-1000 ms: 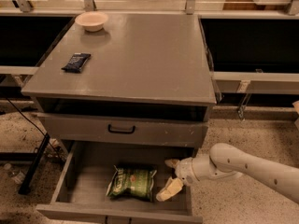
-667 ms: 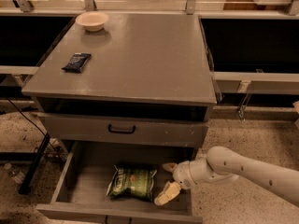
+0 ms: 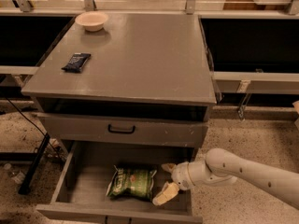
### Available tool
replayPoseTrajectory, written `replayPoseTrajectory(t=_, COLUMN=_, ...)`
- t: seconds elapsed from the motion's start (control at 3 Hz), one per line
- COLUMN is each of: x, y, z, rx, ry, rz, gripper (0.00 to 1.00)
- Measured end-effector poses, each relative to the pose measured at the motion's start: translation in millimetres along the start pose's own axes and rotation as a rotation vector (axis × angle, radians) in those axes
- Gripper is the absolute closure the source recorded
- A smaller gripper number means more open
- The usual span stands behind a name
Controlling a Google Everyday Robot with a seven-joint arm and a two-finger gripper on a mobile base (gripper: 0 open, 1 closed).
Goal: Pick green jalapeno chip bag from middle drawer and place on counter
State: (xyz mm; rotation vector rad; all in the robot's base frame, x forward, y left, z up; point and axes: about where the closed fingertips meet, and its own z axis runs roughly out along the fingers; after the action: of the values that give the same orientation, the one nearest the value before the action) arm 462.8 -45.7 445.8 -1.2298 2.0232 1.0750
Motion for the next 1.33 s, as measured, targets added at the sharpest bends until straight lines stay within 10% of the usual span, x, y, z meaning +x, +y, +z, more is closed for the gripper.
replayPoseTrajectory(t=0.67, x=-2.9, y=-22.7, z=34.1, rx=0.084, ry=-0.056, rz=0.013, gripper=0.00)
replayPoseTrajectory(t=1.33, x=-15.2, y=-31.3, z=52.3, rx=0.056, ry=-0.095, rz=0.011, gripper=0.00)
